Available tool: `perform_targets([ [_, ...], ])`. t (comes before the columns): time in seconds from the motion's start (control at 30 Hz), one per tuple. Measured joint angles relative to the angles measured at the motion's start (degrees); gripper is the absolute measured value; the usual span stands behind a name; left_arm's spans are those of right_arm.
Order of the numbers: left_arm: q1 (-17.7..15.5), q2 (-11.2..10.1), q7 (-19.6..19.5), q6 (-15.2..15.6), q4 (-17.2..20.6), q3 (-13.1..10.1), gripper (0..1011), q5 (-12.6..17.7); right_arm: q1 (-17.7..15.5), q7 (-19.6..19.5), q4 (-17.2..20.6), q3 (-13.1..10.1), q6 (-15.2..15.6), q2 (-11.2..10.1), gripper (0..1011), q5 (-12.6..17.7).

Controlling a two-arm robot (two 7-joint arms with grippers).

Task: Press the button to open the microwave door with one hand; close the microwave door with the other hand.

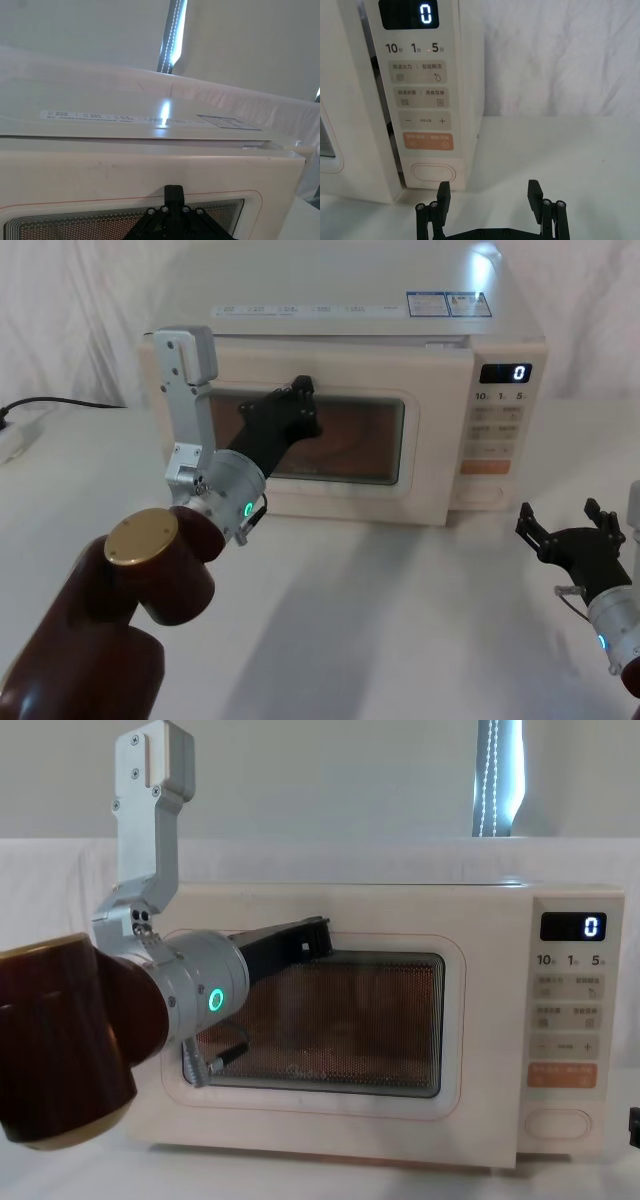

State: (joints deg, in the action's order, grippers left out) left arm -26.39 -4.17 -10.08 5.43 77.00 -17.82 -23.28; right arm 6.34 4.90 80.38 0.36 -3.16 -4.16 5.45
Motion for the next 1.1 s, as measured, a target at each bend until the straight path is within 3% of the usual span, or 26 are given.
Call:
perform_targets([
  [1.1,-1.41,1.77,-0.01,-0.80,-2.36,1.28,0,1.62,0.00,0.00,0.00,0.00,0.00,0.00,1002,0.00],
])
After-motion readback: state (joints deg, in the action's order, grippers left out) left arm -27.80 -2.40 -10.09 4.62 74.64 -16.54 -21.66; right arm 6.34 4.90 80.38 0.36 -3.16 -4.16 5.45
